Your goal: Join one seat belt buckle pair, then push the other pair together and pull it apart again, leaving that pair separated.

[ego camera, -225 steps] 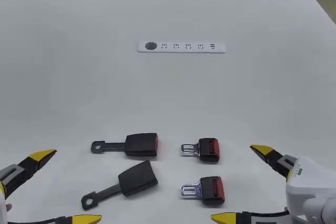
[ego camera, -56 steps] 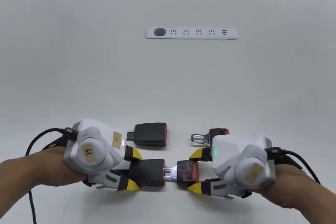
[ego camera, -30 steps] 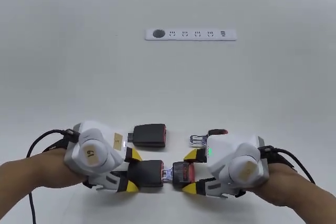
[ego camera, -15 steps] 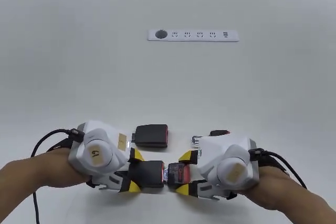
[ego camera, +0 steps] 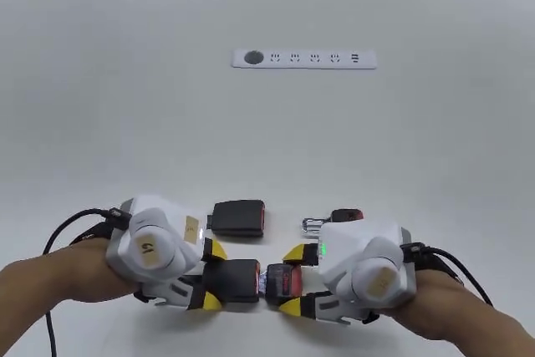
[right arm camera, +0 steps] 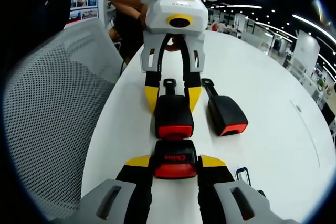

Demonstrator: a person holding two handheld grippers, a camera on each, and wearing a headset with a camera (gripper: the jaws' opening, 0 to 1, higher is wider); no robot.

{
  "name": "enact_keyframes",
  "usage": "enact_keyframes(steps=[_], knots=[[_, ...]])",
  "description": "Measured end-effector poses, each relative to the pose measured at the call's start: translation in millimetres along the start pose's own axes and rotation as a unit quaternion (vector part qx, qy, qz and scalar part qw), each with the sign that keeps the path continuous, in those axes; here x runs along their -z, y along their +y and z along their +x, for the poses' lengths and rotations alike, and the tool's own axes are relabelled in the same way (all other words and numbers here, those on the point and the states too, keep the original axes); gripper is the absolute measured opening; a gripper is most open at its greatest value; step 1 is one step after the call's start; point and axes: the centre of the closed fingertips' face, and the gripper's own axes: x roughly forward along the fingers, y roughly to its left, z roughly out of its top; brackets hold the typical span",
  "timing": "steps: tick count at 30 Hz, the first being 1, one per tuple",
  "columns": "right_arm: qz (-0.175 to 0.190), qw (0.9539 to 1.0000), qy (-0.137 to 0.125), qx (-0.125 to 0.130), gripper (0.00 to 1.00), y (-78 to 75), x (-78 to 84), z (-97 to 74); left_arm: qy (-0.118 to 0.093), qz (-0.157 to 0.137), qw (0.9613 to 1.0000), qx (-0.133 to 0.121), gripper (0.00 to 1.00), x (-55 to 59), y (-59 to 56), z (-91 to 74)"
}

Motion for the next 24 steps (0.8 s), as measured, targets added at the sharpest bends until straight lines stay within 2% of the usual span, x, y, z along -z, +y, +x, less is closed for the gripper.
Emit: enact_keyframes(steps=[2,5,12,19,24], knots=[[-0.005,1.0,0.003,0.001,0.29,0.6,-0.2,0.3,0.001,0.0,1.0,0.002,0.33,1.1,0.1,-0.6],[0.0,0.9999,-0.014,-0.006,0.29,-0.1,0.7,-1.5,-0.007,0.003,0.9999,0.007,0.33,2.8,-0.8,-2.0],[-0.004,1.0,-0.001,-0.002,0.3,4.4,-3.6,-1.7,0.0,0.004,1.0,0.004,0.33,1.3,-2.0,-1.7],[0.002,1.0,-0.007,-0.002,0.31,2.3,-1.9,-3.2,-0.005,0.003,1.0,0.004,0.34,2.5,-2.5,-2.2],[-0.003,1.0,-0.003,0.003,0.31,3.4,-1.6,-4.9,0.004,0.006,1.0,0.0,0.34,4.2,-2.0,-3.2]])
